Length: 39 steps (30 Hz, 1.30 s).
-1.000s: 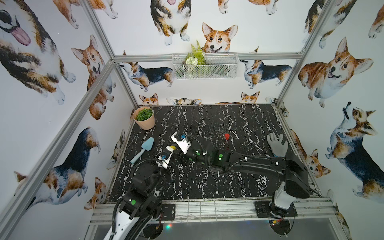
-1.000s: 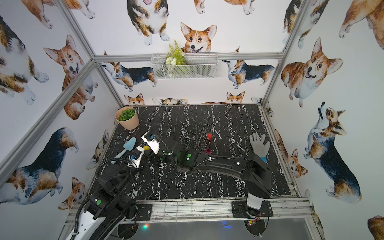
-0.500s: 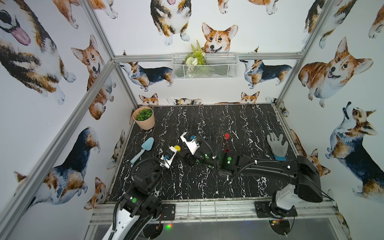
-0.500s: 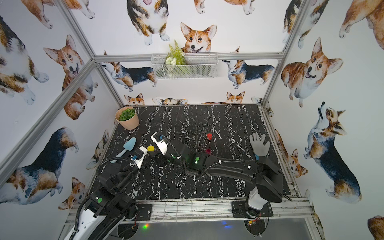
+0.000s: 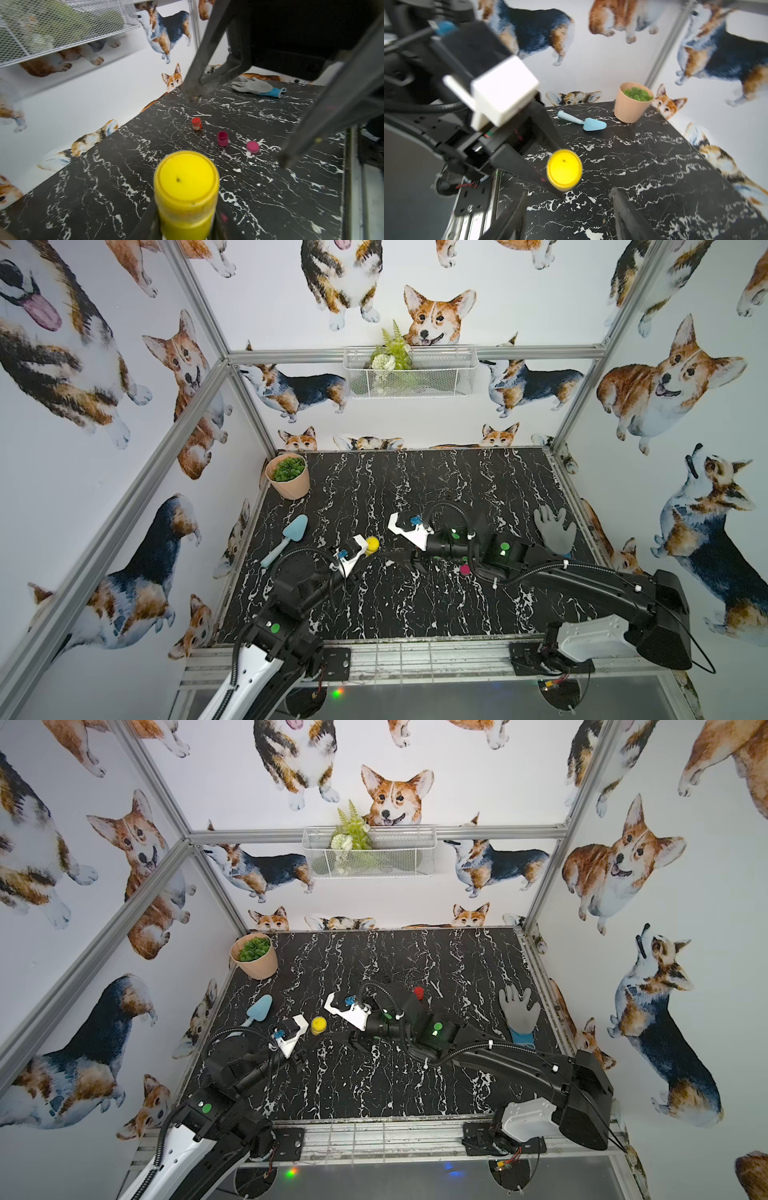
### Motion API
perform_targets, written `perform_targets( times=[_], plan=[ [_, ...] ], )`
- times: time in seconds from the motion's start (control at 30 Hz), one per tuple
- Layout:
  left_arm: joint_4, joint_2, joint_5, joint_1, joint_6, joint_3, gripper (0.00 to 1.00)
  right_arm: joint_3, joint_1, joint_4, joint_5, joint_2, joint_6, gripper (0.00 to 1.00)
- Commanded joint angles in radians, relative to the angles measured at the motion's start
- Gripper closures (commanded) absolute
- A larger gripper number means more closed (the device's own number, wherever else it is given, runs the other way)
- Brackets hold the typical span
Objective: Close the paint jar lid
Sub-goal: Screw the lid onto the paint jar.
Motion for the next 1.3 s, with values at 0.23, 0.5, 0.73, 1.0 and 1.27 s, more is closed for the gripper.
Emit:
perform_targets(
  times=[0.23, 0.5, 0.73, 1.0, 1.27],
  plan=[
    [-0.021, 0.018, 0.161, -0.005, 0.040, 0.024, 0.69, 0.211, -0.071, -0.438, -0.267, 0.091, -0.363, 0.44],
    [-0.055, 0.028, 0.124, -0.011, 0.068, 0.036, 0.69, 0.371, -0.069, -0.604, -0.277, 0.183, -0.422, 0.46],
    [-0.051, 0.026, 0.116, -0.013, 0.070, 0.035, 0.69, 0.410, -0.047, -0.635, -0.259, 0.236, -0.459, 0.47],
    [-0.049, 0.020, 0.115, -0.017, 0.069, 0.035, 0.69, 0.383, -0.031, -0.540, -0.196, 0.241, -0.420, 0.48],
    [-0.047, 0.017, 0.109, -0.019, 0.067, 0.033, 0.69, 0.391, -0.031, -0.516, -0.202, 0.248, -0.409, 0.53]
  ],
)
